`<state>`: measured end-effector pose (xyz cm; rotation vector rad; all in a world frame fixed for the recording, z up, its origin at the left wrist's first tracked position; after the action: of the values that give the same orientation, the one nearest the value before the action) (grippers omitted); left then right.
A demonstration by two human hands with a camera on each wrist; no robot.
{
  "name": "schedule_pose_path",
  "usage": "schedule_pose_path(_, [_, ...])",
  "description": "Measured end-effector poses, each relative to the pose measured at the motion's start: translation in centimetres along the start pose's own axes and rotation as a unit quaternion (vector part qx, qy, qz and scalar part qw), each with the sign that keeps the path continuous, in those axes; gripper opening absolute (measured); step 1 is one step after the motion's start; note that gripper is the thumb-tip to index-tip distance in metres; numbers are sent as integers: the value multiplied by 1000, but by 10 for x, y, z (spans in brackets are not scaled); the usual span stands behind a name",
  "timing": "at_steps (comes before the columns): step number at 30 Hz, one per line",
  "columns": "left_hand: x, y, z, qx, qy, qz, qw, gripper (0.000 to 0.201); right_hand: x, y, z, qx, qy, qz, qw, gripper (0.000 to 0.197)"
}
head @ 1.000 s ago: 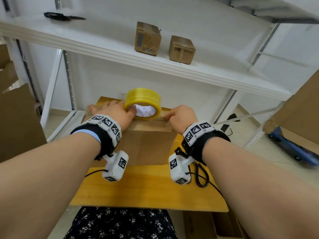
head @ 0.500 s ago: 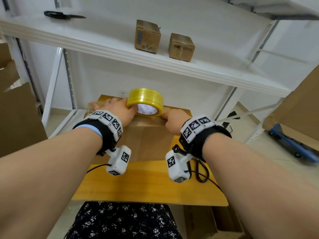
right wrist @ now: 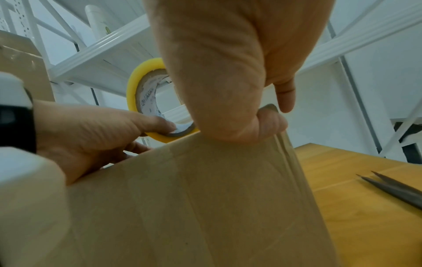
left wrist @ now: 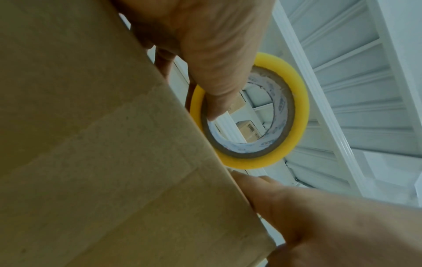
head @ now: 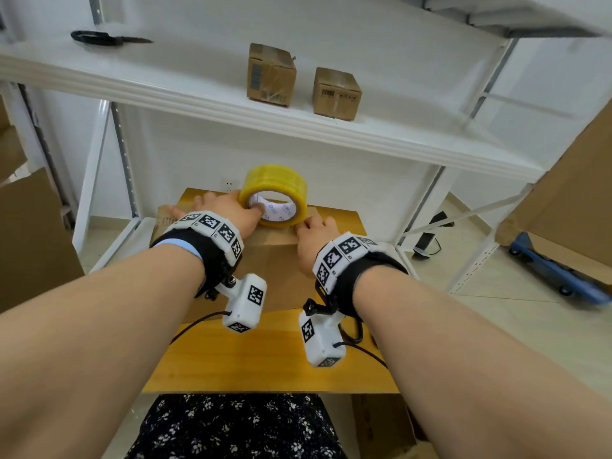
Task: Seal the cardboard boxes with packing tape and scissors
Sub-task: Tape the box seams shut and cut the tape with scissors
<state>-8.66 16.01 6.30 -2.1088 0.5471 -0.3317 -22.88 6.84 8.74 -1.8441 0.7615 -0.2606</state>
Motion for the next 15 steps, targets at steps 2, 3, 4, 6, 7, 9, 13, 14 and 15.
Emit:
schedule_pose_path(2, [-2, -3, -4, -26, -4, -2, 1000, 69, 1, 2, 1, -7, -5, -2, 1000, 70])
schedule_pose_path(3, [-8, -8, -8, -47, -3, -7, 999, 64, 1, 2, 1, -1, -8, -5, 1000, 68])
schedule_pose_path(4, [-12, -14, -10, -76, -4, -19, 997, 56, 1, 1, -1, 6, -11, -8, 1000, 65])
schedule_pose_path(6, [-17, -19, -13, -131, -5, -42, 990, 34, 0, -1, -3, 19, -14, -3, 1000, 62])
schedule_pose_path(7, [-17, -19, -12, -149, -4, -52, 988, 27, 0, -2, -3, 25, -14, -1, 1000, 61])
schedule_pose_path(9, [-19, -19, -9, -155, -3, -63, 986, 24, 0, -2, -4, 30, -11, 3, 999, 61])
schedule_pose_path(13, [-30, -26, -4, -168, 1, -91, 982, 22, -2, -1, -8, 58, -16, -8, 998, 64])
schedule_pose_path(14, [-32, -30, 0, -166, -2, -105, 981, 26, -3, 0, -9, 63, -21, -12, 998, 66])
schedule_pose_path(15, [-35, -34, 5, -167, -3, -119, 979, 29, -3, 0, -9, 62, -23, -14, 998, 69])
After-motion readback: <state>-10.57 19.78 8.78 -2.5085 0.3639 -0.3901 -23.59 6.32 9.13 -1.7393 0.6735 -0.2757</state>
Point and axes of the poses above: each hand's wrist, its own x-axis towards the middle knuckle, its own y-axis out of the palm, z = x × y, the point moved 2 cm from there along x, towards the middle knuckle, and after that the axes turned 10 degrees about -x, right-handed, at the moved point
